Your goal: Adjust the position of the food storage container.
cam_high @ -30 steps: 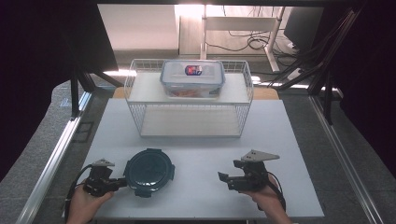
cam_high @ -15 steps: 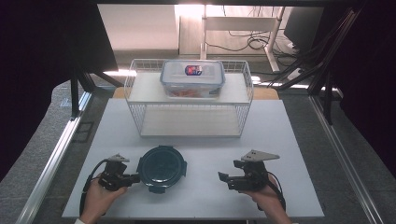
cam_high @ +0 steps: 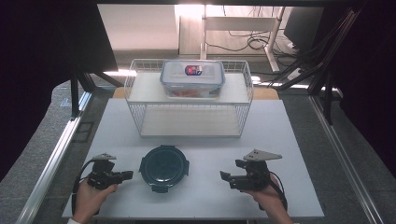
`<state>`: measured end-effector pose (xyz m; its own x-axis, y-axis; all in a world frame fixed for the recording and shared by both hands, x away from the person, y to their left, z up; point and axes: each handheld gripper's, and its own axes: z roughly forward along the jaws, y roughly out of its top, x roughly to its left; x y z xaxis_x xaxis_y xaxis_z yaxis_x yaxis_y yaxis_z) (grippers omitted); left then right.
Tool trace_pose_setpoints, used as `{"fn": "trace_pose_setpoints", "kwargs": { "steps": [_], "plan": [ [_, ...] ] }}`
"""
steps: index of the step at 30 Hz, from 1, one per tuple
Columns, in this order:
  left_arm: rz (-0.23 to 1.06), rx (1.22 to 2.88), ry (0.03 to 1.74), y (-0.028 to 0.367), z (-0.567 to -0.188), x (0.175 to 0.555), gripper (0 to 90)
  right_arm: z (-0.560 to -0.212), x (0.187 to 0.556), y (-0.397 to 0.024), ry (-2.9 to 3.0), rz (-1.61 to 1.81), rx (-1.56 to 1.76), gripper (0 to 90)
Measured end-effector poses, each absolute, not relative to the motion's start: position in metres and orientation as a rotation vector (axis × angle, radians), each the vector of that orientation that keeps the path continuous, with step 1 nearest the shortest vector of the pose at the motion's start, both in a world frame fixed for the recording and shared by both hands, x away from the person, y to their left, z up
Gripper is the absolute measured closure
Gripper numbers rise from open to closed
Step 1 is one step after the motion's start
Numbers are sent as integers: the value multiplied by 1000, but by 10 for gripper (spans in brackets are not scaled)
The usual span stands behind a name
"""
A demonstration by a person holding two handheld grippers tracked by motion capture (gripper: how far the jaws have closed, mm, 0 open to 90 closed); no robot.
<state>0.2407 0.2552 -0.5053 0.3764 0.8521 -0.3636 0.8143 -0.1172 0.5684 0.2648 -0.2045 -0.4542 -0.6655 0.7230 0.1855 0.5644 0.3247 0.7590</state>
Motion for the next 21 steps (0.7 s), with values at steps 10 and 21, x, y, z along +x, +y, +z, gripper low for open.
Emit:
{"fn": "trace_pose_setpoints", "kwargs": {
  "steps": [10, 21],
  "plan": [
    [85, 1948, 1423, 241, -499, 263, 900, -451, 264, -206, 2379, 1255, 1181, 224],
    [55, 1962, 1440, 233, -504, 271, 900, -450, 264, -209, 2372, 1250, 1190, 224]
  ]
}}
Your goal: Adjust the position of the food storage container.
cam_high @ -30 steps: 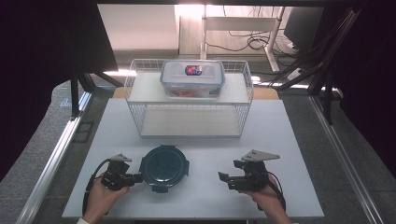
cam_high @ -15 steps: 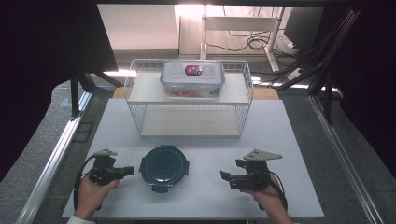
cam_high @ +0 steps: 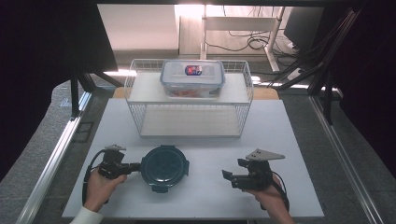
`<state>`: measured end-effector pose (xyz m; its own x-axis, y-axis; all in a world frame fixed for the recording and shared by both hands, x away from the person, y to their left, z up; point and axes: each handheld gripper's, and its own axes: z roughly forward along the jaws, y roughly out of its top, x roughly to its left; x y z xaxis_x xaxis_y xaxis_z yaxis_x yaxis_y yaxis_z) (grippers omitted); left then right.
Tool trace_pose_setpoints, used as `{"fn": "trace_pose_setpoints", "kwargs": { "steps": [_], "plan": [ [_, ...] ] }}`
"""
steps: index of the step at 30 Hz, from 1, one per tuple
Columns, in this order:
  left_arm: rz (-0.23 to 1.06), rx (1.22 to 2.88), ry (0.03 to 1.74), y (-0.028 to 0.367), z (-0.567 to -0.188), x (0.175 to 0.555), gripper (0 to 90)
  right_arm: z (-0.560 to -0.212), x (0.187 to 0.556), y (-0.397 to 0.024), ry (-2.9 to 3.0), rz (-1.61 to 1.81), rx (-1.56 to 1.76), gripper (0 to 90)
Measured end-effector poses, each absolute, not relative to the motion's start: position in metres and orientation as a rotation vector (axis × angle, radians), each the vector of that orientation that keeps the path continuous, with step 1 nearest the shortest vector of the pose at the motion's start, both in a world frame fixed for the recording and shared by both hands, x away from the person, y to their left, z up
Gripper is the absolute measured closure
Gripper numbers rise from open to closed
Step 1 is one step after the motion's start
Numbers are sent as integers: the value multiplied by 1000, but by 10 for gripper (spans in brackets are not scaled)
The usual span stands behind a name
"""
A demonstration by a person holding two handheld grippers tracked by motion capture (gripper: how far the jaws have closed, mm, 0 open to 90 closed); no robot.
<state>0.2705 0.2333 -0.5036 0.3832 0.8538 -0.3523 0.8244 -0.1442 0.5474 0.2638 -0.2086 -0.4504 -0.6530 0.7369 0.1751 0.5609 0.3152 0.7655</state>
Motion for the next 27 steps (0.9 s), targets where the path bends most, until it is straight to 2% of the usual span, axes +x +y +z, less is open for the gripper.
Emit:
{"fn": "trace_pose_setpoints", "kwargs": {
  "steps": [18, 27],
  "plan": [
    [-3, 1975, 1418, 211, -506, 278, 900, -452, 265, -209, 2371, 1252, 1200, 224],
    [-20, 2034, 1331, 170, -504, 279, 900, -452, 266, -211, 2373, 1249, 1210, 224]
  ]
}}
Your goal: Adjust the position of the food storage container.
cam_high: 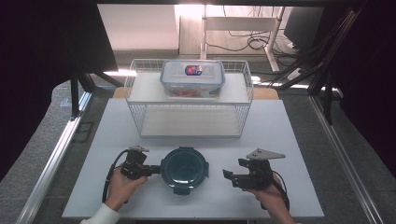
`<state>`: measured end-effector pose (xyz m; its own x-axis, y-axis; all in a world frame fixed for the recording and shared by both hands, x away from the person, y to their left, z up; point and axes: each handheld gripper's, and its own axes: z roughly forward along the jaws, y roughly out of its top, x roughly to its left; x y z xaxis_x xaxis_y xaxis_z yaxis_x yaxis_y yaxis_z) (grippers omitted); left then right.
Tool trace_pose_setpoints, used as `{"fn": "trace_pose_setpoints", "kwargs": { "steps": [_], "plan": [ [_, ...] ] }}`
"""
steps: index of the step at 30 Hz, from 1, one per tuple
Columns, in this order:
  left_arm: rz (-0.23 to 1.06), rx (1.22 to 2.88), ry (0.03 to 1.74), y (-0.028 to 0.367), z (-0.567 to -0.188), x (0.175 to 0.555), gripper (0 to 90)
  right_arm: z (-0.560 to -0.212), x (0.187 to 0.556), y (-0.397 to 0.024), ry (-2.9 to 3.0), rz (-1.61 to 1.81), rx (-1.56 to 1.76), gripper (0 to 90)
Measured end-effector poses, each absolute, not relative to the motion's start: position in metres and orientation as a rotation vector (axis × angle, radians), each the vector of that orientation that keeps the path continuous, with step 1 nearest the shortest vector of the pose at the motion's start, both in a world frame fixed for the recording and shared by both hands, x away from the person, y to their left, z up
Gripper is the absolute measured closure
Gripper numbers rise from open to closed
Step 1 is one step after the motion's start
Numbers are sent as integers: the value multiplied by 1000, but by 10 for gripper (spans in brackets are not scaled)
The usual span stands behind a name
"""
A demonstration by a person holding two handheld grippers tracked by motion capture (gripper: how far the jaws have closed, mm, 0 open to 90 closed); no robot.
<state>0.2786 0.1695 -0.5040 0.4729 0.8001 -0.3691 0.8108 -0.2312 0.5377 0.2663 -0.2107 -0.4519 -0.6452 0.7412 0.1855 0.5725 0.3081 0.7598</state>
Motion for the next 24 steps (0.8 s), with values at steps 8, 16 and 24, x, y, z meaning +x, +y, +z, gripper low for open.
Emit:
{"fn": "trace_pose_setpoints", "kwargs": {
  "steps": [8, 16, 24],
  "plan": [
    [-46, 2055, 1296, 150, -504, 279, 900, -452, 268, -214, 2361, 1247, 1218, 224],
    [-88, 2025, 1277, 147, -507, 280, 900, -450, 268, -216, 2346, 1264, 1218, 224],
    [-92, 1946, 1253, 171, -498, 279, 900, -449, 266, -217, 2332, 1283, 1215, 223]
  ]
}}
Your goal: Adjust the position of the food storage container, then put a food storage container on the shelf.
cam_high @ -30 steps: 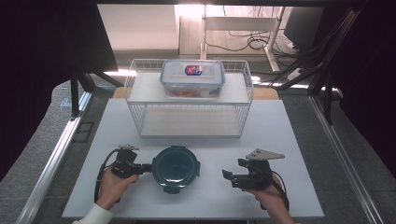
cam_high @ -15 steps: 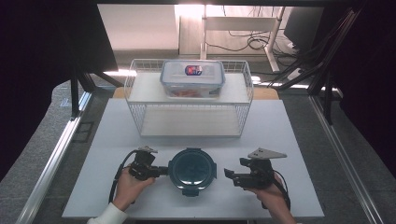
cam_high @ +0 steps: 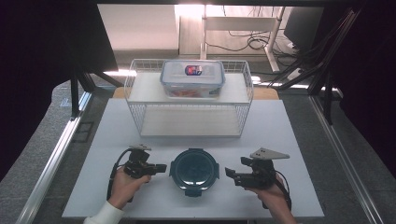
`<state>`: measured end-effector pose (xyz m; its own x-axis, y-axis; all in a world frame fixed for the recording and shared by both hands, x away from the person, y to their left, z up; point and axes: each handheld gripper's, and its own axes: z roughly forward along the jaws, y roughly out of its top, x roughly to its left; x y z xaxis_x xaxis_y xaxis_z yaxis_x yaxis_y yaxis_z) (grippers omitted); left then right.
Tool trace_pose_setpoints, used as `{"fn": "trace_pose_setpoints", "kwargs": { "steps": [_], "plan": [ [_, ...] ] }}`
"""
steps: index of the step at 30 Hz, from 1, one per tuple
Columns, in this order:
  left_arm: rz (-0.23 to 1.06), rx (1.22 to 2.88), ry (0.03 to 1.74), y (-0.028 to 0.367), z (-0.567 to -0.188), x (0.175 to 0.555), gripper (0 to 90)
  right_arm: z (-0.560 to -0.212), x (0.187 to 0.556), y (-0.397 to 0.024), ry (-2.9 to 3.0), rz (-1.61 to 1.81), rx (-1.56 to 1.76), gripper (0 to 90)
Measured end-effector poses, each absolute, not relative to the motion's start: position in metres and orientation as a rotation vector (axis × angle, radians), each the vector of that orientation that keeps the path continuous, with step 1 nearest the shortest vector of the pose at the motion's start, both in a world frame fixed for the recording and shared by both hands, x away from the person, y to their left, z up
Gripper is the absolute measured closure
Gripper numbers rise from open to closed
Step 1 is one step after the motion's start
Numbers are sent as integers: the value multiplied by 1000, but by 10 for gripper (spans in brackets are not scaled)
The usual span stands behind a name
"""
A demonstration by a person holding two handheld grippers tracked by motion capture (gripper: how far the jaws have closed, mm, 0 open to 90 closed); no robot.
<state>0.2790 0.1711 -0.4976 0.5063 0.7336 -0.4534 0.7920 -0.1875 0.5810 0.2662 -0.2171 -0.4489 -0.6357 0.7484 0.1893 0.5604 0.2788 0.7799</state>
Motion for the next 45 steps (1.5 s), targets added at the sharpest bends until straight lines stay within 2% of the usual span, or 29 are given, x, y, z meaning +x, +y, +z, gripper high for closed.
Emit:
{"fn": "trace_pose_setpoints", "kwargs": {
  "steps": [3, 7, 12, 16, 20, 30, 41, 45],
  "plan": [
    [-58, 1915, 1255, 180, -490, 272, 890, -450, 267, -218, 2328, 1283, 1219, 223],
    [-7, 1869, 1250, 189, -477, 261, 792, -450, 267, -220, 2323, 1287, 1226, 224],
    [73, 1843, 1272, 194, -461, 250, 478, -450, 267, -221, 2323, 1297, 1233, 223],
    [95, 1854, 1274, 193, -457, 245, 317, -450, 267, -221, 2331, 1300, 1229, 223],
    [101, 1876, 1273, 191, -459, 244, 226, -451, 267, -222, 2337, 1311, 1233, 220],
    [88, 1874, 1286, 187, -462, 246, 113, -452, 269, -221, 2357, 1344, 1257, 207],
    [57, 1893, 1266, 179, -463, 249, 77, -451, 268, -216, 2400, 1383, 1267, 194],
    [-1, 1902, 1265, 172, -465, 256, 62, -451, 272, -210, 2430, 1390, 1281, 183]
  ]
}}
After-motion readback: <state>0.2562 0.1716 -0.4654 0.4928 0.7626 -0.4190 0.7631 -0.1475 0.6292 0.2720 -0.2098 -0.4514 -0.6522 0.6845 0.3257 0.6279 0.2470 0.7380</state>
